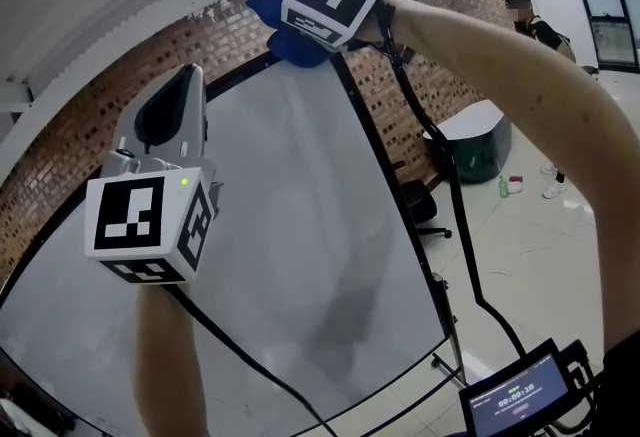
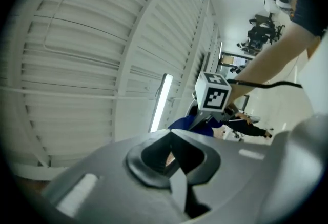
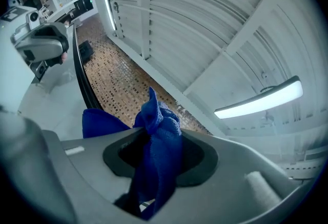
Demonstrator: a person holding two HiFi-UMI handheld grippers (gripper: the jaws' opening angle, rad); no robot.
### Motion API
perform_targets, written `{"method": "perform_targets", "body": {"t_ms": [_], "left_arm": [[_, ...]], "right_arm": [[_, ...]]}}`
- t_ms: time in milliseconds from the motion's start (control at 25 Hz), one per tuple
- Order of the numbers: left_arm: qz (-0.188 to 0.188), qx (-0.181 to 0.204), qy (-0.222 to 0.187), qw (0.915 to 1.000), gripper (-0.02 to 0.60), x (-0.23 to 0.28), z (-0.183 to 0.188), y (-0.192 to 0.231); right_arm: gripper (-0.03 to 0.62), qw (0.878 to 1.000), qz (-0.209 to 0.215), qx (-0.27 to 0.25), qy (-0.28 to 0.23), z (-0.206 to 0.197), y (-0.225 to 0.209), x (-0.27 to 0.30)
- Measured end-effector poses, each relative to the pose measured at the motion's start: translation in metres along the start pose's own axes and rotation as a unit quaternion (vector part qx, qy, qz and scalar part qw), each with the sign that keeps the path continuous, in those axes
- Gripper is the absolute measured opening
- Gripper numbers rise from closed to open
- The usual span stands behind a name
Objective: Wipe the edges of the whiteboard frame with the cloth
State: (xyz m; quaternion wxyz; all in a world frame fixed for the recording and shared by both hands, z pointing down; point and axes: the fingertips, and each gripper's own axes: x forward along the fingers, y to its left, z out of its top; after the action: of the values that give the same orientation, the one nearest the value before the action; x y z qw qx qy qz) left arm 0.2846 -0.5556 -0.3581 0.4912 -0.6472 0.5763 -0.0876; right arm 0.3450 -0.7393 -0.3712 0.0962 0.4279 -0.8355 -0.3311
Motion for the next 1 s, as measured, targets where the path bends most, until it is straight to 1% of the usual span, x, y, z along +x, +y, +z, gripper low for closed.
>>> {"method": "perform_targets", "body": {"t_ms": [80,120,160,200,240,280,320,360,400,480,520,600,680,720,760,880,960,1000], "left_arm": [[0.006,-0.017,-0.005,0.9998,0.003,-0.009,-0.014,-0.002],[0.005,-0.022,-0.006,0.9997,0.003,-0.012,-0.018,-0.004],[0.002,-0.024,-0.006,0.9997,0.003,-0.014,-0.022,-0.008],[-0.002,-0.023,-0.003,0.9997,0.003,-0.015,-0.024,-0.014],[-0.007,-0.020,0.001,0.9998,0.003,-0.017,-0.025,-0.019],[-0.011,-0.019,0.007,0.9997,0.003,-0.018,-0.025,-0.026],[-0.014,-0.019,0.012,0.9997,0.003,-0.019,-0.024,-0.031],[-0.016,-0.020,0.015,0.9996,0.003,-0.019,-0.023,-0.037],[-0.021,-0.022,0.015,0.9994,0.003,-0.018,-0.021,-0.042],[-0.037,-0.027,0.015,0.9988,0.003,-0.016,-0.021,-0.054],[-0.046,-0.027,0.017,0.9984,0.003,-0.014,-0.021,-0.061],[-0.063,-0.022,0.025,0.9974,0.003,-0.013,-0.023,-0.074],[-0.080,-0.013,0.033,0.9962,0.003,-0.012,-0.025,-0.086],[-0.085,-0.011,0.034,0.9957,0.003,-0.012,-0.025,-0.090],[-0.087,-0.011,0.031,0.9956,0.003,-0.012,-0.024,-0.093],[-0.086,-0.024,0.013,0.9959,0.003,-0.010,-0.021,-0.096],[-0.090,-0.033,0.009,0.9953,0.003,-0.012,-0.020,-0.100],[-0.091,-0.036,0.005,0.9952,0.003,-0.013,-0.019,-0.102]], "right_arm": [[0.150,1.000,-0.001,0.000,-0.008,0.007,0.001,-0.003],[0.149,1.000,0.006,0.017,-0.020,0.008,0.001,-0.005],[0.149,0.998,0.023,0.051,-0.039,0.009,0.001,-0.006],[0.149,0.992,0.047,0.102,-0.066,0.008,0.003,-0.009],[0.149,0.980,0.072,0.160,-0.094,0.005,0.004,-0.011],[0.149,0.965,0.093,0.214,-0.120,0.001,0.006,-0.013],[0.149,0.951,0.107,0.256,-0.139,-0.004,0.007,-0.014],[0.149,0.940,0.121,0.282,-0.149,-0.011,0.009,-0.014],[0.150,0.933,0.139,0.295,-0.149,-0.019,0.016,-0.012],[0.152,0.921,0.195,0.305,-0.140,-0.040,0.046,-0.009],[0.150,0.911,0.222,0.317,-0.142,-0.051,0.062,-0.008],[0.150,0.884,0.254,0.358,-0.161,-0.069,0.083,-0.012],[0.150,0.857,0.262,0.402,-0.188,-0.077,0.092,-0.019],[0.150,0.848,0.259,0.416,-0.202,-0.077,0.093,-0.023],[0.150,0.843,0.252,0.423,-0.215,-0.074,0.090,-0.027],[0.152,0.838,0.228,0.430,-0.247,-0.061,0.076,-0.037],[0.152,0.831,0.224,0.440,-0.258,-0.058,0.075,-0.042],[0.152,0.830,0.223,0.439,-0.263,-0.056,0.074,-0.044]]}}
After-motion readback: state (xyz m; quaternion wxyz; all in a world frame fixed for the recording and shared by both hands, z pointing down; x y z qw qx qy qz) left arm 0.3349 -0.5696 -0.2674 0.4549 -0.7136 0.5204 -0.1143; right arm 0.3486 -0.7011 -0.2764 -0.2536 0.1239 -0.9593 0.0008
